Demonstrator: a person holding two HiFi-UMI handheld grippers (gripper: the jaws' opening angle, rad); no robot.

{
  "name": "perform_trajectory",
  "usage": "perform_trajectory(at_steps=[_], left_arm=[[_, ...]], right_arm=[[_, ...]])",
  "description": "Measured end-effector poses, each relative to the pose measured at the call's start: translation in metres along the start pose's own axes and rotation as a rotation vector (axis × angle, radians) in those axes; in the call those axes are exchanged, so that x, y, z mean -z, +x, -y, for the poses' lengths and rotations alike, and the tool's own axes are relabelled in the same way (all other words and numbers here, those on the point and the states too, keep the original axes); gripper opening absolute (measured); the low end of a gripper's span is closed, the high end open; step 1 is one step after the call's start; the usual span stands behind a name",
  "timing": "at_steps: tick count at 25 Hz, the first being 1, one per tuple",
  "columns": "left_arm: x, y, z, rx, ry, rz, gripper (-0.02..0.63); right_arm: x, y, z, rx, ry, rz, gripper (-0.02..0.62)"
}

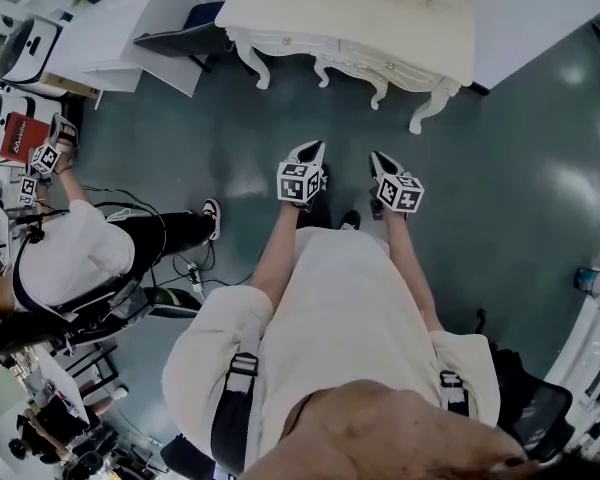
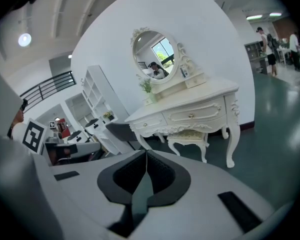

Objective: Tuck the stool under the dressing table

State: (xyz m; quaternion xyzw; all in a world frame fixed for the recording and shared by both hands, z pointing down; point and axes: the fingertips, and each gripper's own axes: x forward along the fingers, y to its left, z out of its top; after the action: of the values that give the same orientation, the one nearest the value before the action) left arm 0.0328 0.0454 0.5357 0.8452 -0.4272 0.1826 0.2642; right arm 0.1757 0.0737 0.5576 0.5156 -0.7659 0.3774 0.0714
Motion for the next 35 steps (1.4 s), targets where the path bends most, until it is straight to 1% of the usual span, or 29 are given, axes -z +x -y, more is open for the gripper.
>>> perform_trajectory(at_steps=[3,7,9,13,16,22,25,28,32,35], left_arm=[[-0.001,0.006,0.001,0.008,0.012,0.004,0.015],[0.002,0.008,-0.002,-0.005,0.029,-0.013,0.015],[0.004,0.006,-0.001,-0.002,0.016,-0.014,0.015],[0.005,0.003,0.002,0.016,-0.045,-0.001,0.015],[0.006,0.001,-0.001,0.006,-0.057,0.004,0.015],[0.007,-0.002,0.005,-0.012,-0.027,0.004,0.015],[0.010,0.000,0.005,-0.023,-0.012,-0.014,0.015],[0.015,0.002,0.005,-0.033,-0.009,-0.030,0.015],[0.018,0.003,0.009,-0.027,0.003,-0.037,0.015],[0.018,0.003,0.007,-0.037,0.021,-0.039,0.015]], right_arm=[[-0.008,0.002,0.009,0.020,-0.040,0.001,0.044],[-0.001,0.004,0.007,-0.003,-0.036,-0.023,0.044],[0.002,0.005,0.007,-0.010,-0.033,-0.040,0.044],[0.002,0.001,0.005,-0.014,-0.052,-0.044,0.044],[0.002,0.000,0.005,-0.013,-0.064,-0.042,0.044],[0.009,-0.010,0.010,-0.003,-0.056,-0.057,0.043],[0.010,-0.011,0.010,-0.010,-0.053,-0.056,0.044],[0.012,-0.011,0.010,-0.019,-0.060,-0.057,0.044],[0.012,-0.016,0.013,0.001,-0.079,-0.052,0.044],[0.013,-0.018,0.014,-0.001,-0.083,-0.051,0.043]])
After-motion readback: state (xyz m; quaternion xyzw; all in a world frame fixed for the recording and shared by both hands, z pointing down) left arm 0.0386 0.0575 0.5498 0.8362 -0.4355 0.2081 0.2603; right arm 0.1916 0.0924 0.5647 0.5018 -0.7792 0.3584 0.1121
